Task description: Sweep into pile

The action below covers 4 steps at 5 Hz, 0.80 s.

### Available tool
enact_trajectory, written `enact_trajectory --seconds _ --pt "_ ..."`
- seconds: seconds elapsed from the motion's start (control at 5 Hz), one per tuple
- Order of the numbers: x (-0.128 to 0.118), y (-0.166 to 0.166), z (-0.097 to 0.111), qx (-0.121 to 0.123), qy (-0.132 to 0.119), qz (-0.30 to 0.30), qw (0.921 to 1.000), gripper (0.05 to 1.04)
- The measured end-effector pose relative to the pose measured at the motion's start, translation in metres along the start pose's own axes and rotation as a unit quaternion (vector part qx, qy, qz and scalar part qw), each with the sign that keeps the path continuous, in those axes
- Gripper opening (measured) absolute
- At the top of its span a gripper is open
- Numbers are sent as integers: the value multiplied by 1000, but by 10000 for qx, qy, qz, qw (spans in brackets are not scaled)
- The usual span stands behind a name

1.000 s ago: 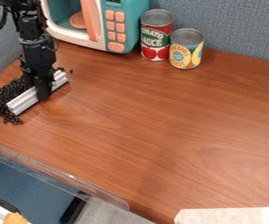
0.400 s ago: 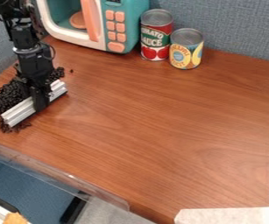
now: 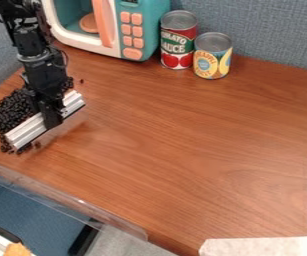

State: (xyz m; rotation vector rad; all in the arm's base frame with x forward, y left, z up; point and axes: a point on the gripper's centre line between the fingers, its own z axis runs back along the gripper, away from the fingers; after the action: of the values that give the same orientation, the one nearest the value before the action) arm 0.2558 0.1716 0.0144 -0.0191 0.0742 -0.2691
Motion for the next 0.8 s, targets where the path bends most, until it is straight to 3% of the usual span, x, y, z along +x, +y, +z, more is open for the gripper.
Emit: enact_trajectory --seconds 0.2,0.4,0.8 --pt "7 -23 -7 13 40 -60 10000 384" --pt "24 -40 -7 188 96 322 9993 384" --pt "35 -41 -22 230 310 1074 9935 430"
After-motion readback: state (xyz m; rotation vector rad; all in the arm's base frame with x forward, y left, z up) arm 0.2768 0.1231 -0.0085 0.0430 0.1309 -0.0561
